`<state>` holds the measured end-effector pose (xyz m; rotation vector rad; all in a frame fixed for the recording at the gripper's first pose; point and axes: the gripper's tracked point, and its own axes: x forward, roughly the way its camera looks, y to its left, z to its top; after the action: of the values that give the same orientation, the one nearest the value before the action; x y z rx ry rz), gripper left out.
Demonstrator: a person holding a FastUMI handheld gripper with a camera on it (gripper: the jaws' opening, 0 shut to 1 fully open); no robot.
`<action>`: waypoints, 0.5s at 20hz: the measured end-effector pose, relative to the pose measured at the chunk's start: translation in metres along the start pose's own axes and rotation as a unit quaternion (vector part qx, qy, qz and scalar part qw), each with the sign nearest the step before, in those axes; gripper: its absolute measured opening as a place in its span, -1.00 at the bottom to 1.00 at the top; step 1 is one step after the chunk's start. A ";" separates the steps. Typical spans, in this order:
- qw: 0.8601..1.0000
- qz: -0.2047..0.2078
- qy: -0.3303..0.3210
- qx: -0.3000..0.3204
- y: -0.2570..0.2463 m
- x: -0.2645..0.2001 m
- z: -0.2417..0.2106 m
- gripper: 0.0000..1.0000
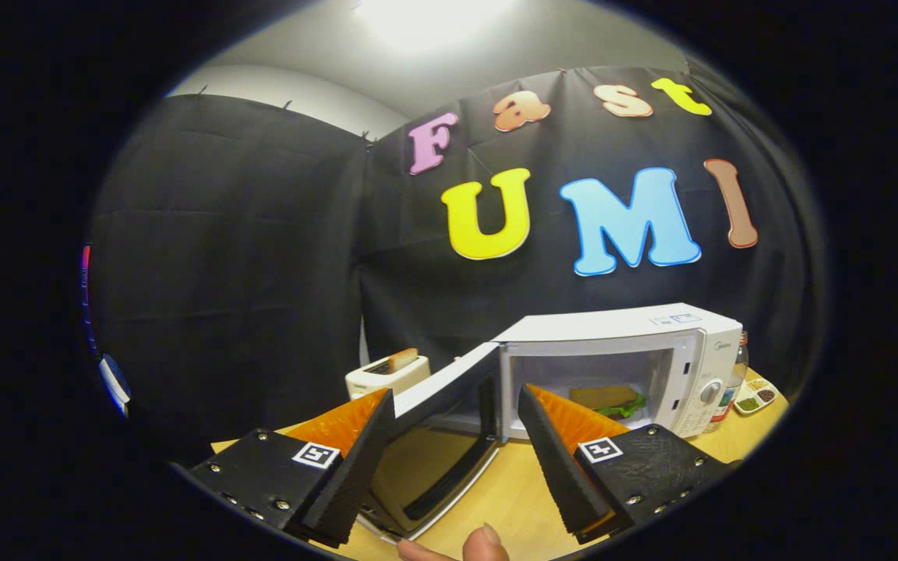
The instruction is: Open the microwave, put the food inside, and close the microwave door.
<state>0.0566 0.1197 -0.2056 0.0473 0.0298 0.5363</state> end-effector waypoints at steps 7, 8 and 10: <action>0.995 0.098 -0.011 -0.022 0.106 -0.041 -0.017 0.91; 0.994 0.110 -0.011 -0.027 0.118 -0.042 -0.023 0.91; 0.992 0.124 -0.008 -0.026 0.141 -0.041 -0.035 0.91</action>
<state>-0.0516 0.2212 -0.2324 0.0051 -0.0064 0.7856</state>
